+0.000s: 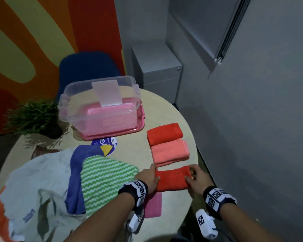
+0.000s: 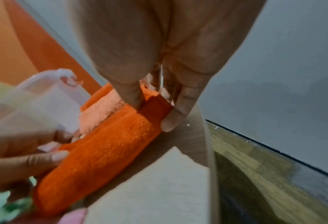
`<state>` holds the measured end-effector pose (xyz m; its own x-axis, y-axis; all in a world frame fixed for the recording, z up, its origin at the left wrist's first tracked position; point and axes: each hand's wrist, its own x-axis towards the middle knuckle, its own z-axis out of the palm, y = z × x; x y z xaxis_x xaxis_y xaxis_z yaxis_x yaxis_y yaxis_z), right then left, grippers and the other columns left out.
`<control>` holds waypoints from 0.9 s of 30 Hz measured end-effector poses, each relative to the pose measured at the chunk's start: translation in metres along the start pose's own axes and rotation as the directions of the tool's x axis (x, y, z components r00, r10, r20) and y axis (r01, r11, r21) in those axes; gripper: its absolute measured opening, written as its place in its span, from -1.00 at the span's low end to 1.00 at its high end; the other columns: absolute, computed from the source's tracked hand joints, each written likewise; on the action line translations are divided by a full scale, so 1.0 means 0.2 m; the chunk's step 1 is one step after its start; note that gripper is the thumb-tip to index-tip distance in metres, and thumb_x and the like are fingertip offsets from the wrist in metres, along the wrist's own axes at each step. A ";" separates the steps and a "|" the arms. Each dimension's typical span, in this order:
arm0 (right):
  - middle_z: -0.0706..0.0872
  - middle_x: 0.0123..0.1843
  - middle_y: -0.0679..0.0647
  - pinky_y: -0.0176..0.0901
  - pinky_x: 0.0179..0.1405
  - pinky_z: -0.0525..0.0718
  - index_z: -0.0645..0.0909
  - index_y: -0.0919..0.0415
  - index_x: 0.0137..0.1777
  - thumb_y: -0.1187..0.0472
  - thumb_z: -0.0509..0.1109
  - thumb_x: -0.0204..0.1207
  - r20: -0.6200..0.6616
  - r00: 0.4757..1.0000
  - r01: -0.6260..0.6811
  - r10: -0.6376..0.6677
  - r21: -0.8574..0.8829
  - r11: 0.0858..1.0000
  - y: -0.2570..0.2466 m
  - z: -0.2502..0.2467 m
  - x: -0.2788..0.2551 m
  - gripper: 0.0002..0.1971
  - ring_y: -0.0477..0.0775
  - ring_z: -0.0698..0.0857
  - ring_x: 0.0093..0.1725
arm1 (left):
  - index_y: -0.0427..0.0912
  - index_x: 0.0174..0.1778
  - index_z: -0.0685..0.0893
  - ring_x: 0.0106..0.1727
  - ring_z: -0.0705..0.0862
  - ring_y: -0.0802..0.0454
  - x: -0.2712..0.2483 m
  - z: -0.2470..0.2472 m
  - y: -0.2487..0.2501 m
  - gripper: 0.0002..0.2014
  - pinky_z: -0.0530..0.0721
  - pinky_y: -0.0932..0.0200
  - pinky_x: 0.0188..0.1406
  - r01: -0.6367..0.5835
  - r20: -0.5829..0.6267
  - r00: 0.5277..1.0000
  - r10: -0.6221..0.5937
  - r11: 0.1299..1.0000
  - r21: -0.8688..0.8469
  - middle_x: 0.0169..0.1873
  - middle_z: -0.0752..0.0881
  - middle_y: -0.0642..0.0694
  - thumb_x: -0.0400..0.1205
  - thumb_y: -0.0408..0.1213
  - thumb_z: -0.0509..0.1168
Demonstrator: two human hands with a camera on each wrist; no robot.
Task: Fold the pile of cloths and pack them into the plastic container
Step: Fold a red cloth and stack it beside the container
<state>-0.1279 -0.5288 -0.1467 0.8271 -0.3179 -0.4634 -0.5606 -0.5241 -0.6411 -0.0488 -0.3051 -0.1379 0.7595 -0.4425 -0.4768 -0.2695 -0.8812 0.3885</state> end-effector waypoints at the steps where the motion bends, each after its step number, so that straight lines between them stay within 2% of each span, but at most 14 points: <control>1: 0.66 0.17 -0.01 -0.18 0.13 0.61 0.49 0.08 0.38 0.19 0.48 0.55 -0.015 0.999 0.027 -0.028 -0.028 0.999 0.02 0.00 0.01 -0.58 0.00 0.68 0.13 | -0.08 0.34 0.35 0.09 0.72 -0.25 0.01 0.02 0.01 -0.64 0.68 -0.06 0.02 0.025 -0.004 1.000 -0.025 0.999 0.021 0.11 0.72 -0.20 0.71 0.01 0.16; 3: 0.56 0.27 0.00 -0.12 0.30 0.60 0.44 0.08 0.42 0.09 0.51 0.54 -0.061 0.989 0.129 -0.136 -0.113 0.985 0.07 -0.01 0.02 -0.50 -0.03 0.61 0.27 | -0.08 0.28 0.36 0.11 0.69 -0.21 0.01 0.04 0.01 -0.65 0.66 -0.04 0.02 0.076 -0.037 0.997 -0.074 0.997 0.029 0.13 0.67 -0.16 0.70 0.03 0.19; 5: 0.48 0.32 -0.06 -0.16 0.40 0.50 0.46 0.03 0.41 0.03 0.46 0.55 -0.077 0.944 0.294 -0.320 -0.235 0.926 0.09 -0.04 0.02 -0.54 -0.11 0.49 0.30 | -0.09 0.24 0.40 0.13 0.63 -0.17 -0.01 0.04 0.01 -0.67 0.65 -0.05 0.02 0.085 -0.132 0.988 -0.077 0.995 0.060 0.16 0.56 -0.12 0.68 0.03 0.20; 6: 0.46 0.33 -0.10 -0.18 0.43 0.45 0.50 0.00 0.38 0.01 0.43 0.56 -0.035 0.902 0.400 -0.430 -0.303 0.865 0.08 -0.05 0.00 -0.59 -0.13 0.45 0.31 | -0.09 0.23 0.43 0.13 0.59 -0.15 -0.02 0.05 0.01 -0.69 0.64 -0.05 0.02 0.053 -0.194 0.981 -0.031 0.993 0.107 0.16 0.51 -0.12 0.68 0.00 0.20; 8: 0.51 0.37 -0.11 -0.15 0.45 0.45 0.59 -0.03 0.34 -0.01 0.35 0.56 0.122 0.787 0.601 -0.605 -0.375 0.706 0.06 -0.04 -0.01 -0.65 -0.10 0.47 0.35 | -0.10 0.16 0.52 0.09 0.55 -0.13 -0.03 0.06 0.02 -0.77 0.61 -0.06 0.03 -0.096 -0.253 0.956 0.147 0.974 0.204 0.15 0.50 -0.12 0.66 -0.09 0.18; 10: 0.61 0.38 -0.06 -0.06 0.39 0.57 0.66 -0.01 0.28 0.00 0.26 0.56 0.266 0.695 0.711 -0.668 -0.388 0.586 0.06 -0.02 0.00 -0.66 0.00 0.58 0.33 | -0.11 0.07 0.60 0.06 0.56 -0.14 -0.04 0.09 0.03 -0.77 0.60 -0.08 0.01 -0.267 -0.193 0.929 0.317 0.932 0.245 0.13 0.56 -0.11 0.63 -0.12 0.13; 11: 0.63 0.38 -0.03 -0.02 0.37 0.61 0.68 0.01 0.27 0.04 0.23 0.56 0.303 0.682 0.726 -0.665 -0.385 0.569 0.08 -0.01 0.01 -0.65 0.04 0.62 0.31 | -0.12 0.07 0.63 0.07 0.57 -0.16 -0.04 0.11 0.02 -0.74 0.61 -0.09 0.02 -0.310 -0.144 0.925 0.351 0.919 0.246 0.13 0.59 -0.11 0.62 -0.12 0.11; 13: 0.62 0.43 -0.01 -0.03 0.41 0.59 0.68 0.05 0.31 0.14 0.23 0.60 0.337 0.701 0.712 -0.629 -0.374 0.593 0.09 0.00 0.04 -0.66 0.06 0.60 0.37 | -0.15 0.15 0.63 0.15 0.58 -0.16 -0.04 0.14 -0.01 -0.73 0.59 -0.08 0.12 -0.293 -0.072 0.947 0.312 0.935 0.200 0.20 0.61 -0.10 0.62 -0.18 0.13; 16: 0.53 0.51 -0.05 -0.21 0.55 0.40 0.64 0.06 0.40 0.21 0.24 0.65 0.357 0.731 0.682 -0.581 -0.360 0.636 0.10 -0.01 0.06 -0.65 -0.02 0.47 0.50 | -0.11 0.21 0.59 0.19 0.60 -0.10 -0.03 0.14 -0.06 -0.74 0.57 0.03 0.19 -0.228 -0.062 0.970 0.234 0.970 0.082 0.26 0.59 -0.03 0.60 -0.24 0.26; 19: 0.45 0.49 -0.10 -0.12 0.58 0.40 0.58 0.01 0.39 0.20 0.31 0.59 0.355 0.784 0.616 -0.509 -0.348 0.707 0.06 0.00 0.08 -0.63 -0.09 0.41 0.49 | -0.12 0.11 0.64 0.18 0.62 -0.08 -0.01 0.13 -0.03 -0.82 0.56 0.09 0.23 -0.172 -0.110 0.979 0.171 0.985 0.000 0.20 0.61 -0.03 0.63 -0.20 0.28; 22: 0.29 0.55 -0.12 -0.08 0.56 0.42 0.40 -0.03 0.54 0.09 0.42 0.48 0.333 0.836 0.539 -0.436 -0.356 0.763 0.02 -0.02 0.09 -0.40 -0.04 0.34 0.50 | -0.14 0.14 0.64 0.21 0.60 -0.03 0.01 0.09 0.00 -0.80 0.51 0.13 0.33 -0.044 -0.137 0.990 0.027 0.991 -0.130 0.22 0.54 -0.06 0.67 -0.14 0.30; 25: 0.31 0.59 -0.07 0.05 0.54 0.43 0.19 -0.01 0.67 0.01 0.48 0.45 0.375 0.867 0.478 -0.328 -0.442 0.759 0.00 -0.04 0.10 -0.18 0.07 0.30 0.52 | -0.06 0.42 0.46 0.32 0.56 -0.08 0.02 0.07 -0.01 -0.48 0.51 0.06 0.37 0.033 -0.024 0.999 -0.036 0.991 -0.132 0.30 0.52 -0.08 0.58 -0.07 0.43; 27: 0.41 0.48 -0.02 0.04 0.45 0.49 0.23 -0.02 0.64 -0.05 0.52 0.43 0.382 0.889 0.430 -0.252 -0.509 0.745 -0.03 -0.04 0.11 -0.19 0.09 0.37 0.43 | -0.03 0.50 0.40 0.35 0.56 -0.14 0.02 0.07 0.00 -0.38 0.53 -0.04 0.38 0.077 0.073 0.995 -0.073 0.996 -0.050 0.33 0.50 -0.12 0.56 0.00 0.44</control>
<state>-0.1067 -0.5401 -0.1483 0.8616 0.1515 -0.4845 -0.0420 -0.9299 -0.3655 -0.0545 -0.3095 -0.1498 0.7318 -0.3878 -0.5604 -0.1805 -0.9033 0.3893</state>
